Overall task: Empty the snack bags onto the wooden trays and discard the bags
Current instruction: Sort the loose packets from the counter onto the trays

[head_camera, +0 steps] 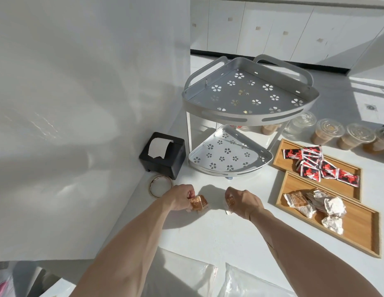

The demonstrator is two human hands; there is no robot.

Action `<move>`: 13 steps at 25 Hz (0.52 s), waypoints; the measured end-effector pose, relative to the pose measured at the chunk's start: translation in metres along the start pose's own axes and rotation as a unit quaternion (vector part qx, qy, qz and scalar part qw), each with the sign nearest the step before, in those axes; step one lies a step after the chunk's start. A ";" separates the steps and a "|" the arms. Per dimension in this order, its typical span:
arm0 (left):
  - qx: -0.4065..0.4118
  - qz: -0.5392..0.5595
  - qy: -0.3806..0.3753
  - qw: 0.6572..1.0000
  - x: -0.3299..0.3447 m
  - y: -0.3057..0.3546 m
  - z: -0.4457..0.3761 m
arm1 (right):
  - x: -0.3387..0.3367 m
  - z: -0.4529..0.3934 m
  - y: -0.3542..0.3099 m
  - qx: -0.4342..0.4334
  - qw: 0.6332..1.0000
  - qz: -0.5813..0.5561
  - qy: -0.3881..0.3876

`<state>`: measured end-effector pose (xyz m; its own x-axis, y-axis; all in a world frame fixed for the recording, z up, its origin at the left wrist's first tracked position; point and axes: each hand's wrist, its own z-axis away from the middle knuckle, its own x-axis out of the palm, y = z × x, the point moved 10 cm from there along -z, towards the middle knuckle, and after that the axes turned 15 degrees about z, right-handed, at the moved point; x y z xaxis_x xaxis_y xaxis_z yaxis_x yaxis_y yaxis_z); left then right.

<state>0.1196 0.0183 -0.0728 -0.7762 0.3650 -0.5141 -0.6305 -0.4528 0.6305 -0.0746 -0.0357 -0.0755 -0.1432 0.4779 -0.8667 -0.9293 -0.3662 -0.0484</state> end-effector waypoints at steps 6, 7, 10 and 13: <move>0.036 -0.167 -0.055 0.984 0.025 0.029 -0.002 | 0.014 0.032 0.042 0.034 0.999 0.032 -0.005; 0.041 -0.210 -0.054 0.975 0.029 0.031 -0.003 | 0.020 0.036 0.046 0.032 0.999 0.041 -0.006; 0.048 -0.295 -0.041 0.953 0.038 0.035 -0.003 | 0.031 0.053 0.062 0.040 0.997 0.069 -0.004; 0.075 -0.360 0.003 0.930 0.037 0.046 -0.002 | 0.036 0.070 0.075 0.060 0.994 0.087 0.016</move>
<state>0.0617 0.0095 -0.0641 -0.1524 0.5257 -0.8369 -0.9805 0.0259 0.1948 -0.1735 0.0094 -0.0754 -0.2953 0.3892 -0.8725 -0.9260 -0.3416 0.1610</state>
